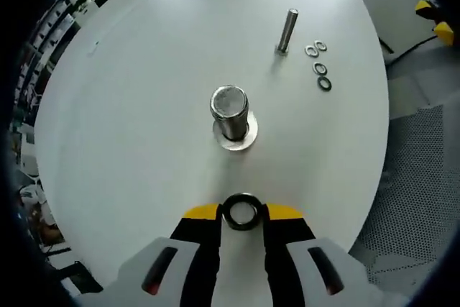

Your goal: Place the washer onto the threaded stud by aligning its center hole with the stud, sliding it down to the base, and recovering from edge contact or off-axis alignment until the washer reaches the visible bottom stop.

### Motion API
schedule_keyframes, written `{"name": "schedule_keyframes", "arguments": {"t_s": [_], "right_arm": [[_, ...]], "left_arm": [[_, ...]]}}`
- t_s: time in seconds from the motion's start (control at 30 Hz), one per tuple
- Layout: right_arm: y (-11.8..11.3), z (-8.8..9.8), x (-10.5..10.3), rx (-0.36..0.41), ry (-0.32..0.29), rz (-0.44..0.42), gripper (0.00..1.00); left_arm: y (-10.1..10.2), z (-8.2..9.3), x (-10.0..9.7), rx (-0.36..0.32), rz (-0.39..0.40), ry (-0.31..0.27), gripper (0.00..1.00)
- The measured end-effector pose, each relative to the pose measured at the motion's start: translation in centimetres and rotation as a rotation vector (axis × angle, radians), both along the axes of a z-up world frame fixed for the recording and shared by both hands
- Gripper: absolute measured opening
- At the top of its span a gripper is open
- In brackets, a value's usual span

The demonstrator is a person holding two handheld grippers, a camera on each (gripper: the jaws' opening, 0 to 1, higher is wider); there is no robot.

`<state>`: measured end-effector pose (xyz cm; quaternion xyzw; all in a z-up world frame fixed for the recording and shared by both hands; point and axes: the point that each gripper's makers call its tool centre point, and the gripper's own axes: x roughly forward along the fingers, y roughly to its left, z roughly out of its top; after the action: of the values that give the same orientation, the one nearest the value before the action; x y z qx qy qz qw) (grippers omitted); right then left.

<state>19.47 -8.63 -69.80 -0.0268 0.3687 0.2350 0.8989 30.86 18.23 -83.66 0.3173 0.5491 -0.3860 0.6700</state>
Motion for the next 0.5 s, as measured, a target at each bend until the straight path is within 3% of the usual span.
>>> {"name": "schedule_keyframes", "arguments": {"t_s": [0.07,0.17,0.5], "right_arm": [[0.02,0.0,-0.01,0.001,0.0,0.001,0.24],[0.07,0.02,-0.03,0.001,-0.001,0.004,0.24],[0.18,0.09,-0.08,0.005,-0.003,0.007,0.24]], "left_arm": [[0.08,-0.03,0.15,-0.029,0.109,-0.02,0.21],[0.2,0.01,0.26,-0.06,0.202,-0.039,0.21],[0.17,-0.07,-0.11,-0.039,0.26,-0.025,0.25]]}}
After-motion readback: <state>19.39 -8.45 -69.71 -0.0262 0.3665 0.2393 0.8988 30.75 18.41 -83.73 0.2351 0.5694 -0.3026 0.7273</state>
